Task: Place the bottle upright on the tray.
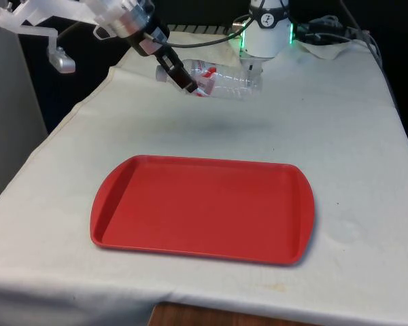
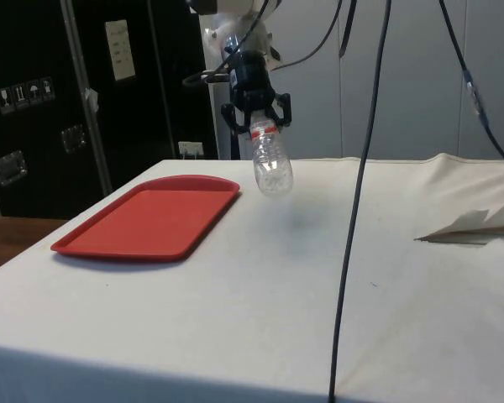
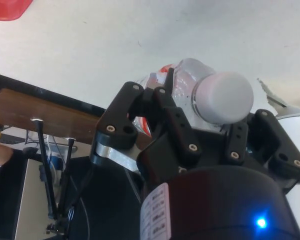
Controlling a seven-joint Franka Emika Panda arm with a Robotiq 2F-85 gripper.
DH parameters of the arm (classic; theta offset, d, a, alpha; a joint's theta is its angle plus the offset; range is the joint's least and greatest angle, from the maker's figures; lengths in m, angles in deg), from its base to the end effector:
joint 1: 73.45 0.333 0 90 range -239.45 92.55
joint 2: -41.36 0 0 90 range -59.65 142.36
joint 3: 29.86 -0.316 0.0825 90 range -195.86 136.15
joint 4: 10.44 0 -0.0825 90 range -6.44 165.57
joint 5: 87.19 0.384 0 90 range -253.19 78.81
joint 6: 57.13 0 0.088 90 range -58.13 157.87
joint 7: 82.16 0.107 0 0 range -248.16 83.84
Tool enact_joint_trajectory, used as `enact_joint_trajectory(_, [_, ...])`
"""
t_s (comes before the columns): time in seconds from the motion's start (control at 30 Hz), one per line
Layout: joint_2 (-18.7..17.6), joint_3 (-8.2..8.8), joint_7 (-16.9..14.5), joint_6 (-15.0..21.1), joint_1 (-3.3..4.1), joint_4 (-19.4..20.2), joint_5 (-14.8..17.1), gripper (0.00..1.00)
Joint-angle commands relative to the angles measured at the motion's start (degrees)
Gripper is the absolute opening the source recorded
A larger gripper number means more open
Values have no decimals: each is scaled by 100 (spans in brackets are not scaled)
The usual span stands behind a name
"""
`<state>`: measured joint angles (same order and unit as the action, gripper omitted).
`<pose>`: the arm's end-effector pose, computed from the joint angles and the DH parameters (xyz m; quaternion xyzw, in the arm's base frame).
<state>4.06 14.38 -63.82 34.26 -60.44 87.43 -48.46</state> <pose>0.5672 -0.2165 0.2656 -0.8187 0.5025 0.2478 0.1255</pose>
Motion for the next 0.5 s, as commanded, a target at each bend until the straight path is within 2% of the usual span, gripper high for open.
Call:
enact_joint_trajectory(0.0, [34, 17, 0, 52, 29, 34, -6, 31])
enact_joint_trajectory(0.13, [0, 0, 0, -6, 0, 0, 0, 31])
enact_joint_trajectory(0.47, [0, 11, 6, -29, -6, -40, 0, 31])
